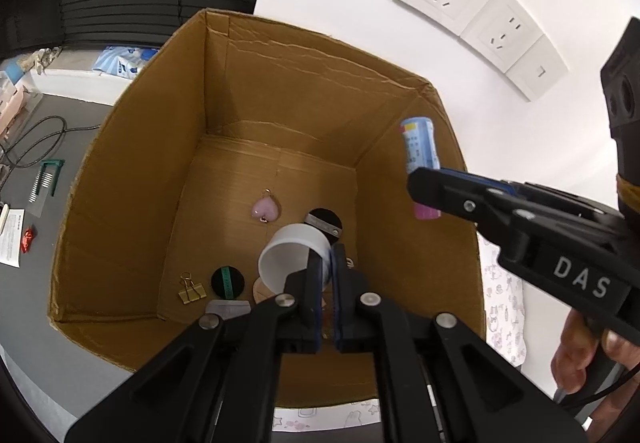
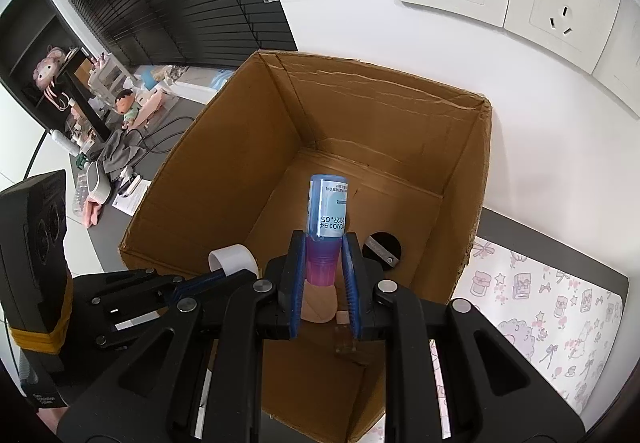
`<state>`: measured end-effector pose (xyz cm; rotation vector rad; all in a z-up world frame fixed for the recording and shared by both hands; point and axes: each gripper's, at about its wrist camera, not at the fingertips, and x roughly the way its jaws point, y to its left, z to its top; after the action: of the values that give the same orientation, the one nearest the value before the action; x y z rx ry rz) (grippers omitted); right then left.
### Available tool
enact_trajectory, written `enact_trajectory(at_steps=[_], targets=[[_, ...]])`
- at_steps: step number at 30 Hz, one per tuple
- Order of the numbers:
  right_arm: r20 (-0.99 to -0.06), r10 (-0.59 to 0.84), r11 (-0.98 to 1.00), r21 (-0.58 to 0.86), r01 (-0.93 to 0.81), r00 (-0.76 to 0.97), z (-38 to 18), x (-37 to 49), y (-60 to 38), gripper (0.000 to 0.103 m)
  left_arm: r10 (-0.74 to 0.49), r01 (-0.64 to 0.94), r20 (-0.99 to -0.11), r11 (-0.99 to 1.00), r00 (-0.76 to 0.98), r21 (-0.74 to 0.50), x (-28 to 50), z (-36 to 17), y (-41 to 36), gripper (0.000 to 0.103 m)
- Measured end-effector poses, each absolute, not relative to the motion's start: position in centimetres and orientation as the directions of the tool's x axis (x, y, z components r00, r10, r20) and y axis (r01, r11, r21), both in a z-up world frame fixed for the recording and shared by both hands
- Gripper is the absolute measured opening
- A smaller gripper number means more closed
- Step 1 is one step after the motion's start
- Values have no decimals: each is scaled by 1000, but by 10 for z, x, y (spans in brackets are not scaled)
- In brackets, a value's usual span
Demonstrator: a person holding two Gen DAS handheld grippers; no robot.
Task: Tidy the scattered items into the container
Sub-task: 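Open the left then right gripper to drop both items into the box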
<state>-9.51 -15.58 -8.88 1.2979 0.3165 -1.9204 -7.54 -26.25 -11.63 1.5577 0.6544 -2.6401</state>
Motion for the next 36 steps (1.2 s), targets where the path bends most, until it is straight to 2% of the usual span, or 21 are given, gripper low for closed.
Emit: enact_trajectory(at_steps=[1, 2, 3, 4, 5, 17, 25, 26, 27, 28, 31, 36], targets=[[-870, -462, -664, 211, 717, -172, -89, -95, -156, 18, 190, 222, -839, -913, -510, -342, -75, -115, -264, 23], [-870, -463, -663, 213, 718, -169, -90, -94, -156, 18, 169, 237, -840, -914, -516, -329, -74, -114, -266, 53], [-870, -463, -661, 213, 719, -167, -90, -93, -157, 18, 152, 250, -840, -914, -521, -320, -72, -113, -269, 72], [-871, -463, -659, 214, 721, -165, -90, -92, -157, 18, 146, 256, -837, -912, -527, -320, -72, -112, -271, 97], [-871, -464, -655, 215, 724, -161, -91, -90, -158, 18, 143, 259, -831, -910, -537, -325, -70, -111, -274, 100], [-865, -479, -625, 218, 750, -147, -85, -69, -165, 19, -42, 364, -859, -916, -509, -171, -51, -108, -303, 101], [-860, -490, -625, 231, 746, -144, -80, -62, -160, 20, -45, 408, -845, -889, -532, -209, -44, -103, -324, 101], [-856, -497, -626, 240, 742, -143, -78, -61, -159, 25, -46, 411, -844, -887, -534, -212, -44, -103, -326, 101], [-855, -499, -626, 242, 741, -142, -77, -61, -158, 37, -46, 413, -842, -885, -537, -215, -44, -102, -327, 101], [-853, -501, -627, 241, 741, -147, -76, -60, -158, 41, -44, 412, -841, -885, -539, -217, -44, -101, -326, 101], [-849, -504, -628, 235, 742, -158, -72, -58, -157, 44, -35, 398, -838, -891, -544, -221, -43, -99, -323, 101], [-843, -507, -639, 229, 735, -179, -66, -59, -154, 56, -19, 382, -838, -895, -546, -229, -43, -100, -317, 101]])
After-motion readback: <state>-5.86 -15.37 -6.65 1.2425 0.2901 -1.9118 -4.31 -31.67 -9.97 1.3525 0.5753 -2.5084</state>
